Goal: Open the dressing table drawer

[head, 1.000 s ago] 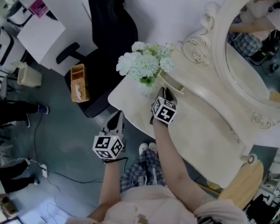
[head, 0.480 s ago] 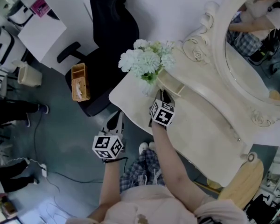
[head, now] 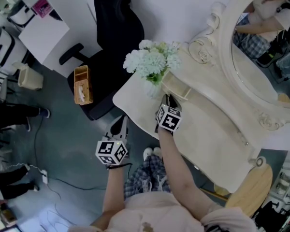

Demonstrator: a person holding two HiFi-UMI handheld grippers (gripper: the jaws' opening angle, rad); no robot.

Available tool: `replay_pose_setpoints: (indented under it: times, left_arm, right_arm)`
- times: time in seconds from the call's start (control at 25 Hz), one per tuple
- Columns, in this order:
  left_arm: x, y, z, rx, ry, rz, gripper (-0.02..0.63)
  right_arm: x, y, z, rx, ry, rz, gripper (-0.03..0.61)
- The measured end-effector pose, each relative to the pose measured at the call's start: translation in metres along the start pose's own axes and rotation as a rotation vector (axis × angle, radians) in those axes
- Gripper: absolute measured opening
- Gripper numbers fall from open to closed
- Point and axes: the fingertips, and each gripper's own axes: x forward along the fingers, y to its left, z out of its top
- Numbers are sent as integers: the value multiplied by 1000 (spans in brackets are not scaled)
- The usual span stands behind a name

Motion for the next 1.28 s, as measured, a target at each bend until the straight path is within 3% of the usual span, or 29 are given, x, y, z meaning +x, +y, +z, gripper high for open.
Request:
replay_pose_setpoints:
  times: [0.52,0.72,0.84,1.28]
  left_arm:
    - [-1,-3,2,3,-4,-7,28]
    - [1,-4,5,0,-15,-7,28]
    - [0,-7,9,5,-24,-10,28]
    - [-5,-28,38,52,-87,-37,28]
  right_arm:
    - [-1,2,0,-5,11,12,111]
    - [-9,11,4,-21,2,41,285]
    - [-23,10,5,5,-15,47,342]
    - [-97,-32,58,24,-205,73,367]
